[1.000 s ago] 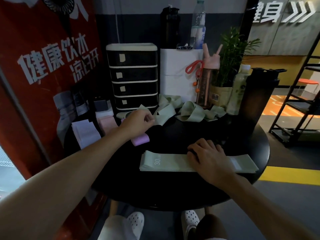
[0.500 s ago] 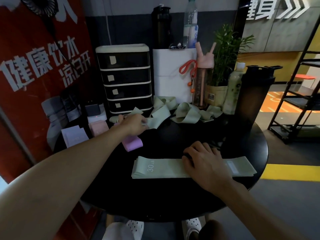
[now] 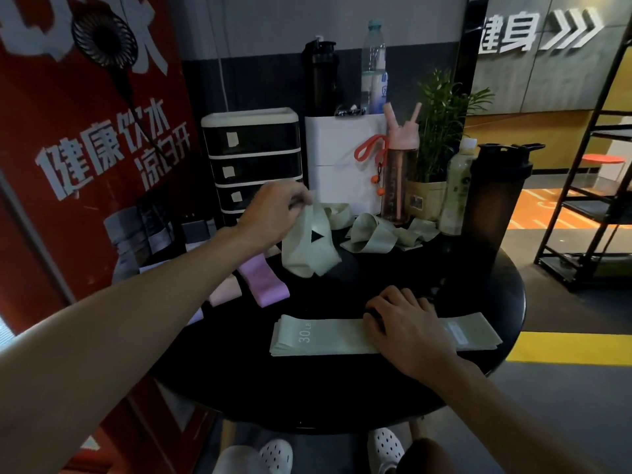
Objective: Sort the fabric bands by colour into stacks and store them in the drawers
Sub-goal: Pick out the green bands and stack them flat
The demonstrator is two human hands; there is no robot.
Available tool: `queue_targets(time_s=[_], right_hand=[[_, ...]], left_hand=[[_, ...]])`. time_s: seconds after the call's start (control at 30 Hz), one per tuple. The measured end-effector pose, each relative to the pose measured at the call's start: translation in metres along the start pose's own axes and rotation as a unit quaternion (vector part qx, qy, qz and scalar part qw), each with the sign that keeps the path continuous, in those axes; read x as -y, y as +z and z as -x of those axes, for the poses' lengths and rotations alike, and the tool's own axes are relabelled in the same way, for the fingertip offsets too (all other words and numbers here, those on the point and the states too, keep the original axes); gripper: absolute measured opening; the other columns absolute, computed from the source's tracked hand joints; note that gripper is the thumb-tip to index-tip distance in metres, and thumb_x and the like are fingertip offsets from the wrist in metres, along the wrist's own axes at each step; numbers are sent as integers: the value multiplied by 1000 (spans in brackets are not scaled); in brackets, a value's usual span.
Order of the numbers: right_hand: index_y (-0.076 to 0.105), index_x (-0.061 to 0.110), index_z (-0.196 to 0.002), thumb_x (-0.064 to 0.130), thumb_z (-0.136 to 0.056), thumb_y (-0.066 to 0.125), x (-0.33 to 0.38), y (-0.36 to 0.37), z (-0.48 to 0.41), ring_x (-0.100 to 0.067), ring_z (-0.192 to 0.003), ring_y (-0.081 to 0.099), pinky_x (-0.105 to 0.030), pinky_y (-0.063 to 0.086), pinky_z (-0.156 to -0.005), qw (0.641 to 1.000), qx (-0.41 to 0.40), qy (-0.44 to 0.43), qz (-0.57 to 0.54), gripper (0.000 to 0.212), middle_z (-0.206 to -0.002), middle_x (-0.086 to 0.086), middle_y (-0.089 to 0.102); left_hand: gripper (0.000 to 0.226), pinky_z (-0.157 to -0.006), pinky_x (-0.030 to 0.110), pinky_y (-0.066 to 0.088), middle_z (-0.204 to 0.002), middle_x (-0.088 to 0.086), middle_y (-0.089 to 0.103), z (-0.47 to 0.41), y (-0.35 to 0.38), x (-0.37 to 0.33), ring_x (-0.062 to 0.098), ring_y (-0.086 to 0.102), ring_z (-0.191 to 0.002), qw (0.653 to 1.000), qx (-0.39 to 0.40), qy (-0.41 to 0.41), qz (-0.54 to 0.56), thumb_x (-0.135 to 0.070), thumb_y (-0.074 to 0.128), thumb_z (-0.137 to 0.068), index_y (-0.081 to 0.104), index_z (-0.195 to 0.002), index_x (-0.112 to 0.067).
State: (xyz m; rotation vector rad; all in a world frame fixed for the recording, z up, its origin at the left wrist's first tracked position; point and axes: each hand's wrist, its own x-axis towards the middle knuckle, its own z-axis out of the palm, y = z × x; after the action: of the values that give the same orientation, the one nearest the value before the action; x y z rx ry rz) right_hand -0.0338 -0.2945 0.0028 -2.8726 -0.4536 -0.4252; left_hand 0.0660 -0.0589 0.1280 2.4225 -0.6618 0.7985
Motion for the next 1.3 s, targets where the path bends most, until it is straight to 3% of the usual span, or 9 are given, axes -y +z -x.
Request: queue_targets(time_s=[0.2, 0.37, 0.5, 0.63, 0.77, 0.93, 1.07, 1.17, 1.3], right_hand=[[54, 32, -126, 49, -99, 34, -2, -2, 0, -13, -117, 46, -33, 32, -98, 999, -12, 4, -34, 38, -123, 10, 52], [58, 27, -118, 49, -91, 40, 1, -12, 3, -12, -107, 54, -31, 28, -95, 986, -118, 24, -111, 39, -106, 13, 59], [40, 27, -127, 34, -87, 67, 3, -27, 4, -7, -103, 56, -31, 35, -96, 940, -163, 51, -295, 49, -107, 12, 58], [30, 43, -138, 30, -87, 70, 14, -50, 0, 1, -109, 55, -19, 47, -86, 895, -107, 47, -430, 66, -120, 21, 50], [52, 27, -128, 26, -89, 69, 22, -48, -5, -5, -107, 63, -31, 54, -91, 865, -58, 51, -496, 43, -122, 4, 62], [63, 10, -91, 19, -91, 67, 32, -55, 4, 0, -67, 58, -18, 47, -63, 849, -69, 59, -520, 10, -76, 2, 63], [63, 6, -86, 5, -86, 70, 23, -59, 11, -17, -80, 67, -35, 54, -75, 841, -79, 61, -532, 8, -84, -9, 70], [62, 6, -82, 8, -81, 75, 18, -71, 18, -19, -84, 68, -32, 54, -76, 817, -64, 43, -572, 13, -84, -8, 70], [51, -6, -71, 26, -81, 71, 19, -83, 24, -18, -77, 62, -25, 54, -71, 798, -77, 26, -597, 38, -73, -7, 60]], left_hand=[[12, -74, 10, 43, -88, -7, 63, -7, -38, -42, -3, 58, -84, 997, -18, 57, 41, -3, 61, -91, 60, -94, -14], [13, -73, 12, 43, -89, -9, 61, -7, -55, -66, -1, 56, -82, 995, -37, 82, 51, -5, 64, -90, 58, -96, -16], [11, -72, 8, 40, -87, -17, 58, -7, -60, -78, -6, 54, -81, 992, -49, 97, 61, -6, 65, -90, 59, -96, -13], [11, -79, 26, 51, -88, -15, 58, -8, -63, -86, 6, 58, -86, 990, -49, 105, 84, -7, 65, -90, 59, -97, -13], [13, -83, 39, 54, -90, -8, 60, -5, -71, -89, 16, 62, -89, 987, -52, 108, 110, -9, 66, -89, 58, -97, -14], [25, -87, 40, 56, -95, 6, 69, 4, -78, -83, 18, 67, -92, 989, -61, 61, 118, -13, 67, -91, 64, -116, -13], [13, -80, 25, 56, -92, -1, 71, 9, -83, -71, 8, 66, -84, 991, -71, -3, 115, -10, 66, -93, 72, -105, -13], [12, -72, 11, 53, -97, 7, 71, 13, -80, -63, 1, 63, -79, 986, -75, -84, 122, -10, 65, -94, 71, -104, -8], [11, -83, 41, 60, -95, 13, 72, 19, -71, -59, 25, 70, -88, 970, -55, -160, 175, -11, 63, -96, 70, -102, -6]])
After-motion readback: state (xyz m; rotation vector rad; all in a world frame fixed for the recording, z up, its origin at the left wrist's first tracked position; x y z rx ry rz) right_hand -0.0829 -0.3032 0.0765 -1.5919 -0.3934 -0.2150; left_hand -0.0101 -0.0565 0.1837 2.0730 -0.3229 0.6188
